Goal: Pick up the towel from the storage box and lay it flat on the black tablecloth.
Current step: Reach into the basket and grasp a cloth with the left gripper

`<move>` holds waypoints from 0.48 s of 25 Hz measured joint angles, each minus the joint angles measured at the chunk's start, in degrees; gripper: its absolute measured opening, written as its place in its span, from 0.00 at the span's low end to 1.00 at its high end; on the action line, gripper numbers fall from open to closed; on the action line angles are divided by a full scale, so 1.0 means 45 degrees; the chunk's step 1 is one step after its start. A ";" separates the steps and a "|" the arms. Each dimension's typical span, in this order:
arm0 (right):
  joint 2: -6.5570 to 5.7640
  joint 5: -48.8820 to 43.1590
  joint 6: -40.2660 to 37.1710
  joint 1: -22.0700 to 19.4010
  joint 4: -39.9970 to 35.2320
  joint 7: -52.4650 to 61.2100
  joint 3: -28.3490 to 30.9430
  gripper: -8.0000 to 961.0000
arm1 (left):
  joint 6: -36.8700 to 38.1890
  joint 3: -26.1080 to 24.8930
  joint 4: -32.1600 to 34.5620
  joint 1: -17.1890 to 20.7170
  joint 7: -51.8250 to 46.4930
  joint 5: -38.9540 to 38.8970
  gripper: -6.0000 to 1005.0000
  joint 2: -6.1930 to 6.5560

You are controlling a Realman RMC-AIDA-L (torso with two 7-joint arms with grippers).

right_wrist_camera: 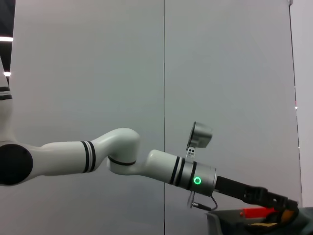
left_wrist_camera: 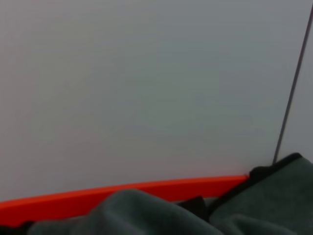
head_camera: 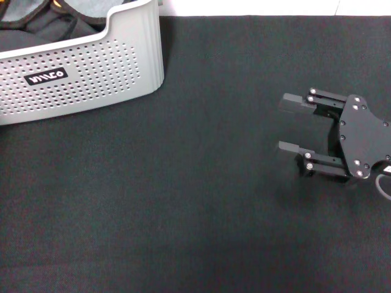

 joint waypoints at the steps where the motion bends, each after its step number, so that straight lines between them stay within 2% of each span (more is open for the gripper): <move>1: 0.0000 0.0005 -0.0016 -0.0019 0.0022 0.0000 0.0000 0.66 | -0.0009 -0.0002 -0.0117 -0.0079 -0.0007 0.0089 0.58 -0.0002; 8: -0.0011 0.0109 -0.0339 -0.0376 0.0015 0.0000 0.0000 0.66 | -0.0058 -0.0041 -0.1546 -0.1130 -0.0041 0.0873 0.56 -0.0003; 12: -0.0016 0.0130 -0.0478 -0.0481 0.0028 0.0000 0.0010 0.66 | -0.0784 -0.0001 -0.2029 -0.1604 0.0045 0.1512 0.54 -0.0016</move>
